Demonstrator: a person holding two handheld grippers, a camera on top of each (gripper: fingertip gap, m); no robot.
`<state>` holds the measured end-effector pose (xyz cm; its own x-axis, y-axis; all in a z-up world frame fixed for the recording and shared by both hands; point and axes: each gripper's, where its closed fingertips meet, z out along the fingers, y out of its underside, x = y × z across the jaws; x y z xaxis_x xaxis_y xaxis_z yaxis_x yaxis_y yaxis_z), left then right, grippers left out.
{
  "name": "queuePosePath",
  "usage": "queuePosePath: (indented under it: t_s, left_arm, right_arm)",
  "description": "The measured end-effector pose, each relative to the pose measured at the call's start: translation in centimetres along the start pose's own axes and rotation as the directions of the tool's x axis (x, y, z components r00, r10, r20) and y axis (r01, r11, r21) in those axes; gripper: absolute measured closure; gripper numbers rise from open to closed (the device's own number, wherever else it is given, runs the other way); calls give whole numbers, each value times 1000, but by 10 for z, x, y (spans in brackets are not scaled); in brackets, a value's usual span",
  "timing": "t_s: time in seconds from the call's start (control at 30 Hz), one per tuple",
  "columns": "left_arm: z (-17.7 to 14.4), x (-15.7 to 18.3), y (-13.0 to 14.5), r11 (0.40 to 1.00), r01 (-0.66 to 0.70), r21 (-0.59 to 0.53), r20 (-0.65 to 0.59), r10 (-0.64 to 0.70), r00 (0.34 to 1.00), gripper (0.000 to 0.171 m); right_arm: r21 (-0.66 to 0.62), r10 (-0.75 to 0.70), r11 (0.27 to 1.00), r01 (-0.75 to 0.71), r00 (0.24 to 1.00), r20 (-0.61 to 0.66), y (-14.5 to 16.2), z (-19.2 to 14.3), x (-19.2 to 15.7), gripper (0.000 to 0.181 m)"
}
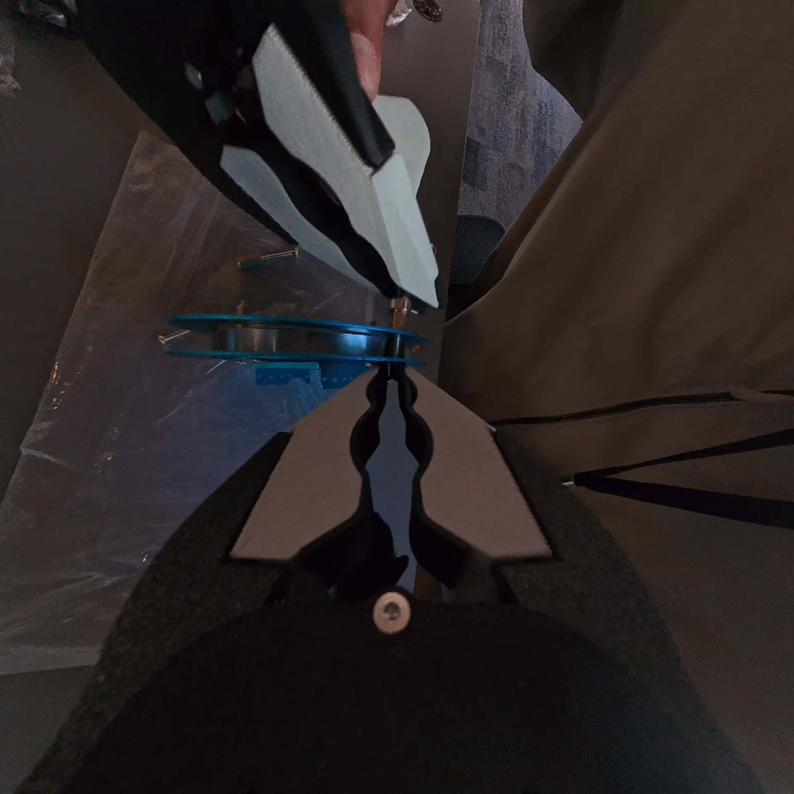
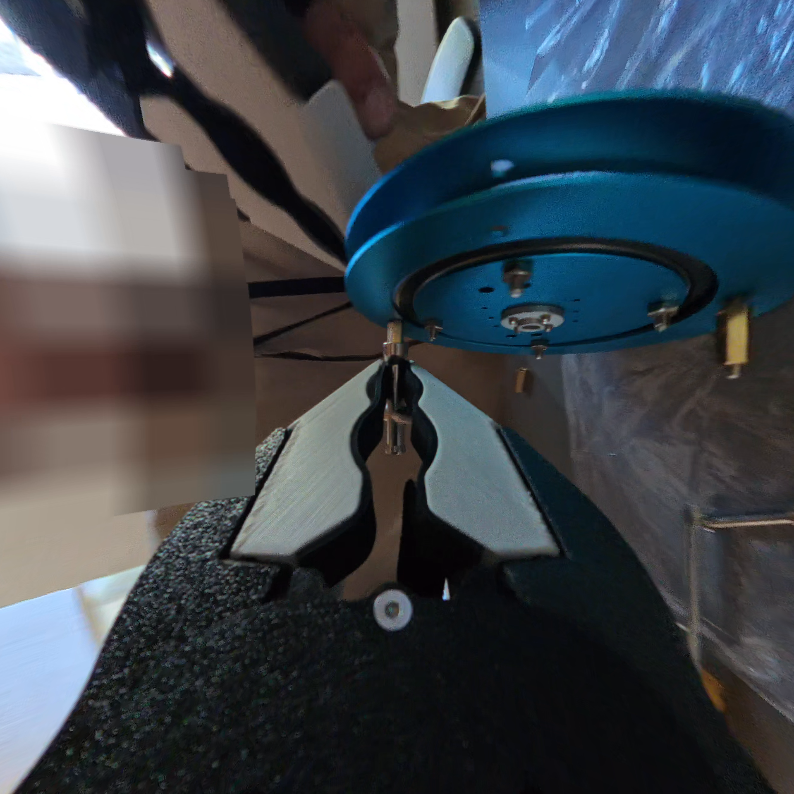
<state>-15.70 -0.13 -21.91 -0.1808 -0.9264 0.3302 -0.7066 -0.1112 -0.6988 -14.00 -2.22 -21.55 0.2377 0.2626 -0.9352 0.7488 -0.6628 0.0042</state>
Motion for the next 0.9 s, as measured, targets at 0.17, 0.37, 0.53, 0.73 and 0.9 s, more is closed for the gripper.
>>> queuePosePath:
  t_s: [0.17, 0.37, 0.53, 0.73, 0.9]
  left_arm:
    - [-8, -4, 10, 1000, 1, 28, 25, -2, 1000, 169]
    - [-15, 1, 25, 989, 34, 144, 13, -36, 999, 169]
    - [-16, 4, 28, 963, 68, 259, 7, -72, 997, 169]
    - [-13, 6, 19, 925, 99, 368, -22, -98, 995, 169]
    - [-9, 7, 7, 907, 134, 399, -65, -118, 991, 168]
  right_arm:
    - [-93, -310, 949, 302, 832, -460, 2, -21, 23, 177]
    - [-179, -339, 878, 444, 312, -887, 5, -97, 73, 175]
    - [226, 49, 899, 376, 425, -904, 42, -145, 135, 175]
    - [544, 87, 777, 318, 802, -592, 60, -122, 136, 166]
    - [440, -17, 686, 579, 618, -786, 54, -133, 115, 147]
